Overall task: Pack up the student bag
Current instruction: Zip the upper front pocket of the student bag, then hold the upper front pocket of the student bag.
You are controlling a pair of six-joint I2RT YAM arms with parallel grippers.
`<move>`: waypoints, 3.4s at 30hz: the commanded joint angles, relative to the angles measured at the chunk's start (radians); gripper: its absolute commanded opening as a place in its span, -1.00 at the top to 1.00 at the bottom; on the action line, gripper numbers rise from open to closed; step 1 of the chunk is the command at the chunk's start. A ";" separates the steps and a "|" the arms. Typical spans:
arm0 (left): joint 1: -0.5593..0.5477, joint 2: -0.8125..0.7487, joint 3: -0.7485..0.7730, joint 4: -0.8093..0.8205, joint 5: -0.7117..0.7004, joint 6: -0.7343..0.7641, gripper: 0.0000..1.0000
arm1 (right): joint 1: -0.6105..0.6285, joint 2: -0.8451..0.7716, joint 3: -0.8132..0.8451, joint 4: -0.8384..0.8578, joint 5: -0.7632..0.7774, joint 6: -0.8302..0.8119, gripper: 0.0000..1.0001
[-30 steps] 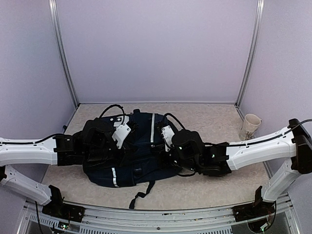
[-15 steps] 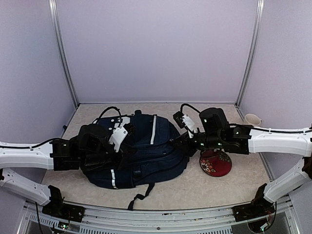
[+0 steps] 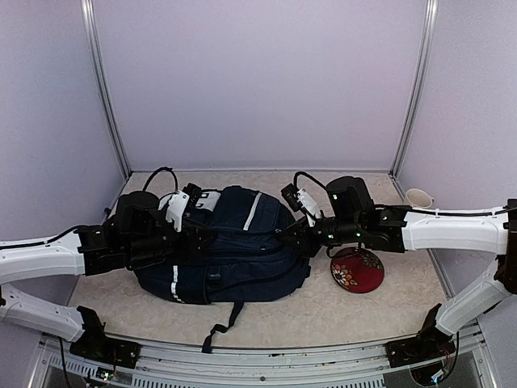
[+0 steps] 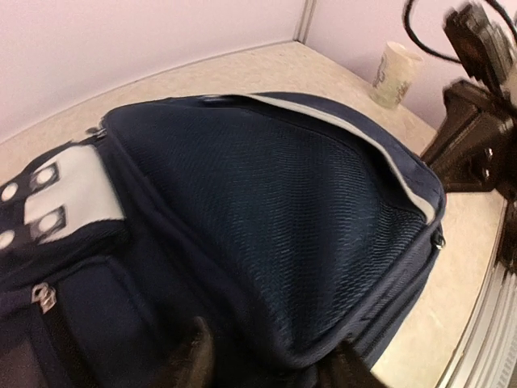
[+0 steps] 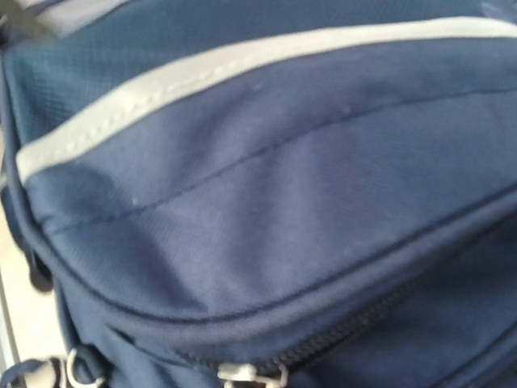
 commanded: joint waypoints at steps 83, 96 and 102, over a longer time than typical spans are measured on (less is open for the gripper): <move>-0.414 -0.056 0.115 -0.189 -0.142 0.588 -0.25 | 0.218 0.193 0.083 0.154 -0.142 0.306 1.00; -0.286 0.164 0.174 -0.250 -0.357 0.664 -0.21 | 0.207 0.178 0.092 0.117 -0.116 0.297 1.00; -0.272 0.180 0.154 -0.266 -0.401 0.658 0.52 | 0.197 0.162 0.088 0.097 -0.112 0.290 1.00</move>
